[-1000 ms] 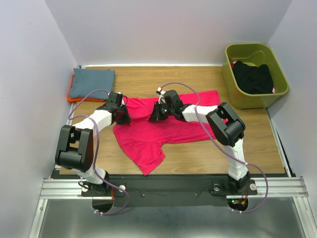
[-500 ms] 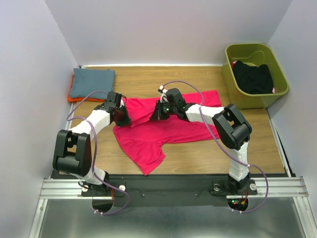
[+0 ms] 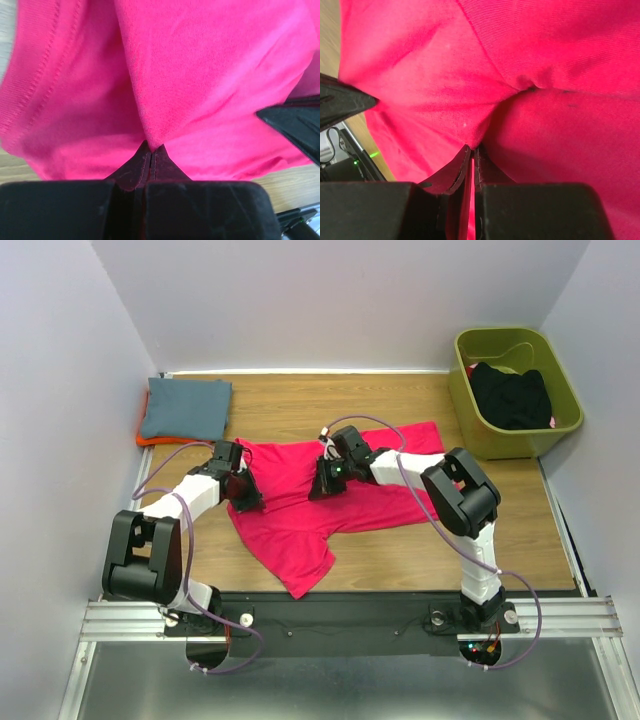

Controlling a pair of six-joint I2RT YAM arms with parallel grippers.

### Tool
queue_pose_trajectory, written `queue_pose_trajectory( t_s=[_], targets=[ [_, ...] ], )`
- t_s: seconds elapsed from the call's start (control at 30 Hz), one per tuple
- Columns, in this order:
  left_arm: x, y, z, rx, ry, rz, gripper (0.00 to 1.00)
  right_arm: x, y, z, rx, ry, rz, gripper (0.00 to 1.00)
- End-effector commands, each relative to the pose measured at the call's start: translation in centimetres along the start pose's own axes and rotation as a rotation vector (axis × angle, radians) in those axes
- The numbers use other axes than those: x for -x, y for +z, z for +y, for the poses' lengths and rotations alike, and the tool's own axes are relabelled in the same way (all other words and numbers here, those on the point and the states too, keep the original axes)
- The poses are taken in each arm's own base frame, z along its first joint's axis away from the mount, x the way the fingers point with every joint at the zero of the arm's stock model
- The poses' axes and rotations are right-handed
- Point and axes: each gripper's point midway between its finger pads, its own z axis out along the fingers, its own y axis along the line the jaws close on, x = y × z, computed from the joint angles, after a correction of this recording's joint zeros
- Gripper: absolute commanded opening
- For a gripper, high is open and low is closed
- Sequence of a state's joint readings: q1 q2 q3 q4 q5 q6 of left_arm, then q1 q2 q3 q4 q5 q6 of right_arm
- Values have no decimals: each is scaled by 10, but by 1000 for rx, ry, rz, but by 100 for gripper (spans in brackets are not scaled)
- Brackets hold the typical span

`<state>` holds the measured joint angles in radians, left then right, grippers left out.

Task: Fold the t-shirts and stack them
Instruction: Fold the tshirt

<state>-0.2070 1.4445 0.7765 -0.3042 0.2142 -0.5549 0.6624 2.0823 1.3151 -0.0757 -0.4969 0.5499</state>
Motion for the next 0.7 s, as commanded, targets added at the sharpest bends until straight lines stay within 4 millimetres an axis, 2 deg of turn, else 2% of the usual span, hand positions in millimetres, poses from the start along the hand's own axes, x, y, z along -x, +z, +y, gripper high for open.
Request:
queue_pose_trajectory(
  t_s=[0.0, 0.07, 0.17, 0.2, 0.27, 0.3, 0.33, 0.37, 0.4, 0.43, 0.47, 0.5, 0.57, 0.6, 0.63, 0.67],
  targets=[
    [11, -8, -4, -25, -20, -50, 5, 8, -12, 17, 9, -33, 8, 9],
    [14, -9, -6, -29, -18, -54, 14, 10, -18, 22, 11, -37, 2, 9],
    [17, -12, -9, -39, -18, -60, 21, 13, -25, 29, 17, -53, -5, 10],
    [19, -15, -12, -48, -15, -70, 29, 16, -27, 29, 13, -67, -11, 19],
    [22, -21, -13, -49, -15, -85, 40, 17, -34, 28, -10, -83, -13, 31],
    [29, -26, -14, -51, -17, -105, 52, 27, -42, 24, -36, -109, -43, 44],
    [36, -33, -16, -58, -16, -133, 58, 33, -48, 21, -52, -117, -58, 48],
    [42, -37, -12, -44, -23, -159, 63, 35, -55, 14, -76, -113, -57, 52],
    [53, -42, -12, -44, -24, -190, 66, 51, -70, -1, -123, -114, -103, 60],
    [70, -50, -4, -31, -48, -250, 66, 57, -78, -11, -155, -107, -117, 62],
    [79, -53, -1, -30, -58, -281, 66, 65, -88, -21, -182, -104, -142, 62],
    [91, -58, 0, -34, -60, -310, 66, 80, -104, -44, -236, -89, -186, 62],
    [112, -56, 10, -12, -80, -349, 67, 97, -125, -64, -284, -76, -240, 62],
    [127, -60, 6, -19, -77, -375, 67, 110, -143, -88, -339, -60, -282, 61],
    [130, -47, 8, -4, -74, -349, 67, 117, -150, -99, -363, -53, -300, 60],
    [139, -45, 4, -16, -67, -358, 67, 127, -159, -107, -381, -49, -326, 60]
  ],
)
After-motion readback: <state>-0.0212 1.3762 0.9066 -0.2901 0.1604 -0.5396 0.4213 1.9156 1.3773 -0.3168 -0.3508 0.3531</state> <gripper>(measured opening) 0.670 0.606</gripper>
